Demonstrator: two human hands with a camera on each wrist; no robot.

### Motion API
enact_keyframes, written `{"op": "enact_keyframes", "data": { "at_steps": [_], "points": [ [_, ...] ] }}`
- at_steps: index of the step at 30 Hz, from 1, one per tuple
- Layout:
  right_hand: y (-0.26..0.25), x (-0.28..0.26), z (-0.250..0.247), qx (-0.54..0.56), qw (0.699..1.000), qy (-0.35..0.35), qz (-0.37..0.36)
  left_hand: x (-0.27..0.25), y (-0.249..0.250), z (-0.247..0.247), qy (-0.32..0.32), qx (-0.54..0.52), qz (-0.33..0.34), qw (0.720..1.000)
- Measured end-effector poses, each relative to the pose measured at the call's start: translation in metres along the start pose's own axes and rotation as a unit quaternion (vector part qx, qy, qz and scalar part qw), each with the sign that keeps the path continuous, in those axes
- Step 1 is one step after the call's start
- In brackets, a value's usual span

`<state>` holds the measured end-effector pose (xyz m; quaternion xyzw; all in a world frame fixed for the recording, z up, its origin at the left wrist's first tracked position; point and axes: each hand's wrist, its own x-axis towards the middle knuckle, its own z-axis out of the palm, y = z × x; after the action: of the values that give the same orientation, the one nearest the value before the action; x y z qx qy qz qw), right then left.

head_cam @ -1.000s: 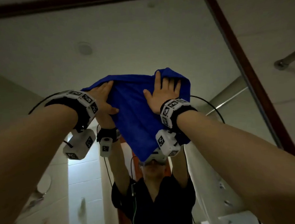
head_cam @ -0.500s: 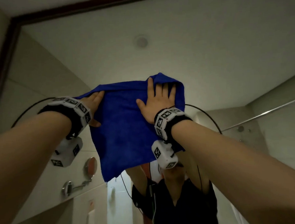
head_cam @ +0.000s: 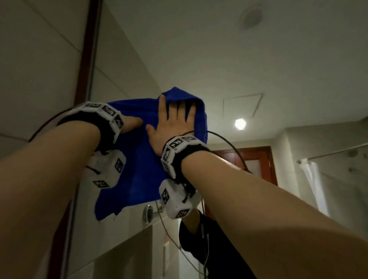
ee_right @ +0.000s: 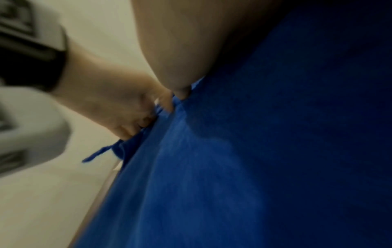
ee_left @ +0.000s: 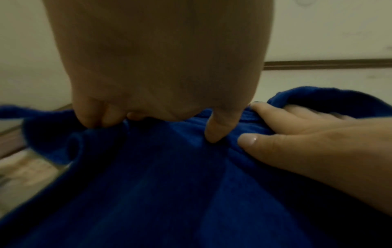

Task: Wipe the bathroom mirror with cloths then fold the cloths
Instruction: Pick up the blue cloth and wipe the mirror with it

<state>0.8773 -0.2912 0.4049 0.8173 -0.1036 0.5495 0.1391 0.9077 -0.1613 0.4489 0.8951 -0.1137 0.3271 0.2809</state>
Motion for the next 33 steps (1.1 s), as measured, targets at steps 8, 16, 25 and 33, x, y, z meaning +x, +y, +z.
{"op": "enact_keyframes", "data": {
  "at_steps": [8,16,25,33],
  "points": [
    [-0.064,0.019,0.021,-0.016,1.000,0.008,-0.008,0.049,-0.073,0.051,0.100,-0.093,0.048,0.990],
    [-0.031,0.006,0.017,-0.024,0.995,0.011,-0.095,0.025,-0.085,0.087,0.213,-0.019,0.091,0.973],
    [0.098,-0.041,-0.017,-0.022,0.996,-0.001,-0.088,-0.042,0.009,0.113,0.239,-0.014,0.115,0.964],
    [0.299,-0.074,-0.083,-0.026,0.998,0.050,0.007,-0.111,0.210,0.116,0.257,-0.001,0.228,0.939]
  ]
}}
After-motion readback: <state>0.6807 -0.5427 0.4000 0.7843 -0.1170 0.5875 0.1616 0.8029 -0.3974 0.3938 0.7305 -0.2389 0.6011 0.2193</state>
